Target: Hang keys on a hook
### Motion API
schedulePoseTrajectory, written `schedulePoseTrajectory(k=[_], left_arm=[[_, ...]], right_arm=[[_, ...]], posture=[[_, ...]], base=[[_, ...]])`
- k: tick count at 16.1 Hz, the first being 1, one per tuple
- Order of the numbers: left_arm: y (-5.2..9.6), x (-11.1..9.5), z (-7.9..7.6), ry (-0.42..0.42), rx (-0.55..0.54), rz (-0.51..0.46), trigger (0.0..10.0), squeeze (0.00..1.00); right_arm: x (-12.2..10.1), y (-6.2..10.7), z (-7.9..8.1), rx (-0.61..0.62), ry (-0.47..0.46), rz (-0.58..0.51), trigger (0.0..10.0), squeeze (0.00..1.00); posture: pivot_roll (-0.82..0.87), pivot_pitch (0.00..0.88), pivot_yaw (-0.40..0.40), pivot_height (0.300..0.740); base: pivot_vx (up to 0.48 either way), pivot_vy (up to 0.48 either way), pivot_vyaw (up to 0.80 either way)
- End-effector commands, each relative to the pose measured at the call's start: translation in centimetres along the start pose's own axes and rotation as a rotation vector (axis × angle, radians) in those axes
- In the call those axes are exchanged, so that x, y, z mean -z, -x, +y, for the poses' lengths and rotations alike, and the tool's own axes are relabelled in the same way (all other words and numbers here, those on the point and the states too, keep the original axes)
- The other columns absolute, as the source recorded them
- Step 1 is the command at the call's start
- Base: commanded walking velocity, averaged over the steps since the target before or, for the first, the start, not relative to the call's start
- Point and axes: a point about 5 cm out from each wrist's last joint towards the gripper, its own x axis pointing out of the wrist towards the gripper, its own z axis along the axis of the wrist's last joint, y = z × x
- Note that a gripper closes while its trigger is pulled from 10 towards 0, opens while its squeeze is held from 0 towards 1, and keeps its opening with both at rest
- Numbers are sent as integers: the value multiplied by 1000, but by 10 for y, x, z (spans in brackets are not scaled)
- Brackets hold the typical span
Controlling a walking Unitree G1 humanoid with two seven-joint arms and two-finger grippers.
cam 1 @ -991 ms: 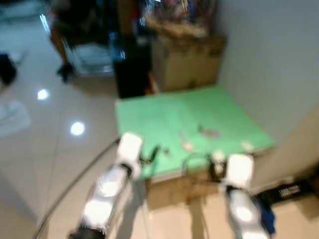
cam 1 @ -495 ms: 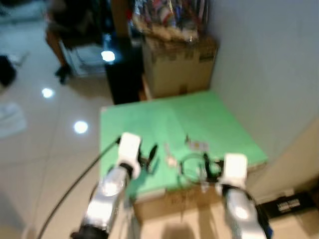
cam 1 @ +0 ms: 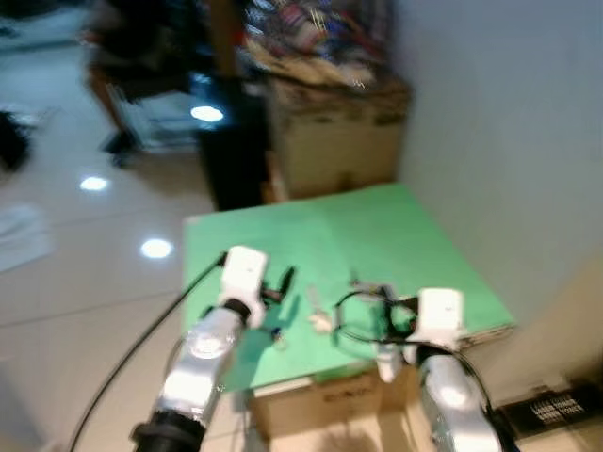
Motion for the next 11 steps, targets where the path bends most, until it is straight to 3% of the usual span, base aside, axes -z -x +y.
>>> schedulePoseTrajectory(k=[1, 4, 9, 11], left_arm=[[0, 2, -2, -2, -2, 6, 10000, 0], [-1, 2, -1, -4, -8, 5, 10000, 0], [1, 5, 1, -12, -17, 14, 10000, 0], [2, 5, 1, -19, -14, 14, 10000, 0]], right_arm=[[0, -2, -3, 10, -7, 0, 10000, 1000], [0, -5, -5, 27, -10, 12, 10000, 1000], [1, -12, -11, 44, -41, 24, 10000, 1000], [3, -15, -12, 65, -46, 42, 10000, 1000]], posture=[[-157, 47, 56, 740], [-156, 49, 58, 740], [-152, 62, 63, 740], [-150, 66, 66, 740]], base=[[0, 0, 594], [0, 0, 0], [0, 0, 639], [0, 0, 0]])
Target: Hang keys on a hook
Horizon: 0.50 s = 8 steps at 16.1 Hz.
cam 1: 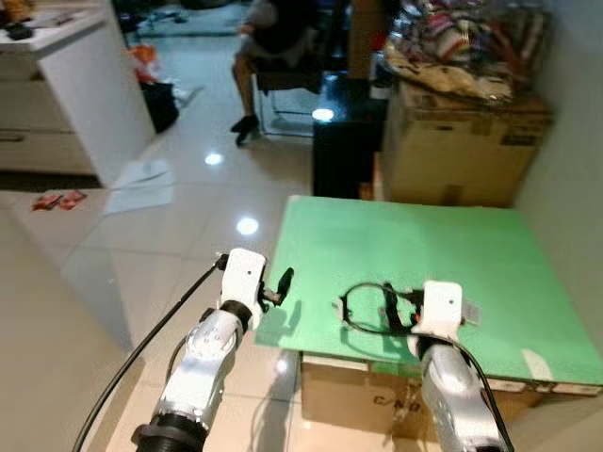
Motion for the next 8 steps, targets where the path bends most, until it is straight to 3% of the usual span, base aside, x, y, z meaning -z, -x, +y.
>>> schedulePoseTrajectory(k=[1, 3, 8], left_arm=[[1, 1, 0, -6, 1, 2, 10000, 0], [3, 0, 0, -27, 20, -1, 10000, 0], [22, -2, 17, -59, 37, -11, 10000, 0]], right_arm=[[5, -1, -3, 16, -15, 19, 10000, 1000], [5, -6, -6, 29, -20, 27, 10000, 1000], [2, -25, -16, 87, 8, 65, 10000, 1000]], posture=[[-149, 71, 68, 740], [-141, 85, 73, 740], [-78, 138, 88, 740]], base=[[0, 0, 0], [0, 0, 0], [0, 0, 0]])
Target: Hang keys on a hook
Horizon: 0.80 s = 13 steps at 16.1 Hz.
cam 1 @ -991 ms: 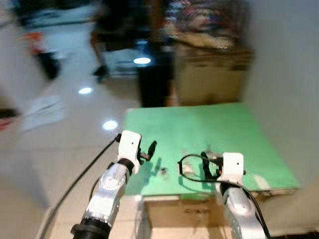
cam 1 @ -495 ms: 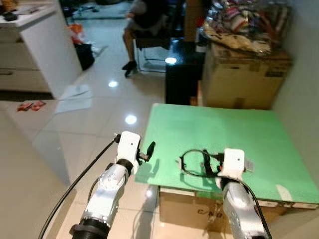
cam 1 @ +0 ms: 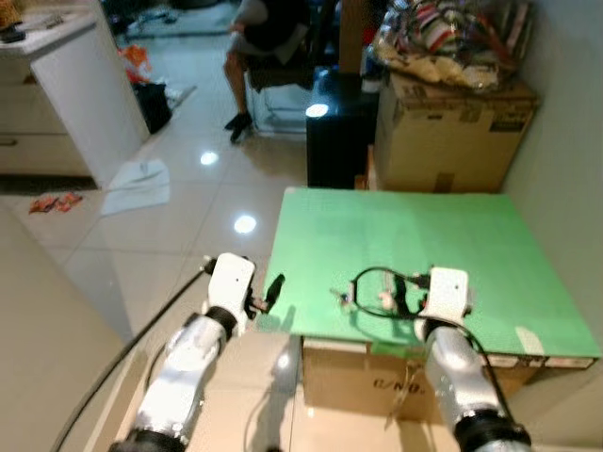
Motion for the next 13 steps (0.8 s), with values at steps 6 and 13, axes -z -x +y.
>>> schedulePoseTrajectory(k=[6, 13], left_arm=[[25, -2, -17, -91, 177, -3, 10000, 0], [44, -20, -3, 88, -9, -83, 10000, 0]], right_arm=[[-2, -7, 8, -9, 7, -4, 10000, 1000], [-20, 107, 2, -3, 90, -321, 10000, 1000]], posture=[[-52, 179, 73, 740], [-108, 117, 43, 740]], base=[[0, 0, 0], [0, 0, 0]])
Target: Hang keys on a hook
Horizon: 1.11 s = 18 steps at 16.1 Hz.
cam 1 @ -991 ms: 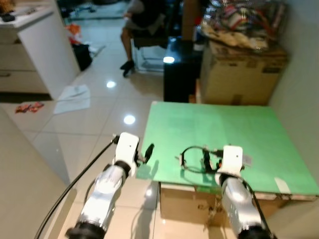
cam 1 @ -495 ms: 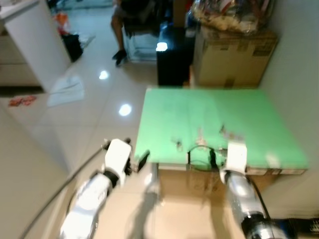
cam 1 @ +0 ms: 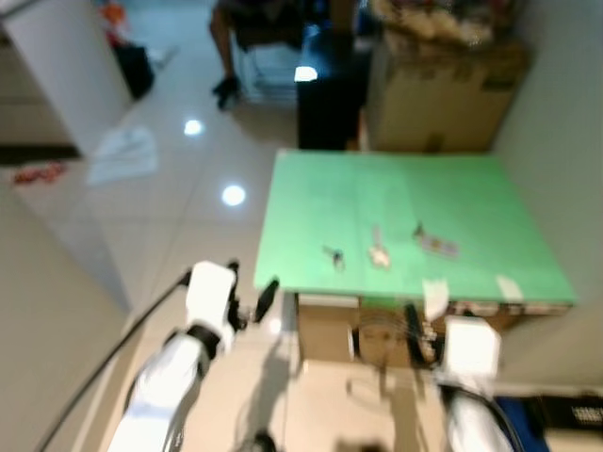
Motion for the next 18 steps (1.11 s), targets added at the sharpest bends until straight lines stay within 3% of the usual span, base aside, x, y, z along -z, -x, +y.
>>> schedulePoseTrajectory(k=[1, 4, 6, 11, 18], left_arm=[[3, -13, 2, -3, -9, -47, 10000, 0], [-13, -31, -8, -15, 20, -142, 10000, 0], [-23, -33, -7, 6, -21, -147, 10000, 0], [-26, -25, -8, -9, -31, -107, 10000, 0], [-32, -20, -23, -3, 52, -110, 10000, 0]], right_arm=[[-27, 4, -5, -9, 29, -113, 10000, 1000], [-35, -1, -12, 7, 63, -150, 10000, 1000], [-43, -5, -7, 1, 67, -157, 10000, 1000], [-49, -13, -2, -18, 59, -161, 10000, 1000], [-54, -23, -7, 9, 73, -175, 10000, 1000]], posture=[[-127, 110, 41, 740], [-135, 92, 44, 740], [-144, 81, 44, 740], [-139, 78, 45, 740], [-150, 60, 46, 740]], base=[[0, 0, 0], [0, 0, 0], [472, 0, 0], [480, 0, 0], [480, 0, 0]])
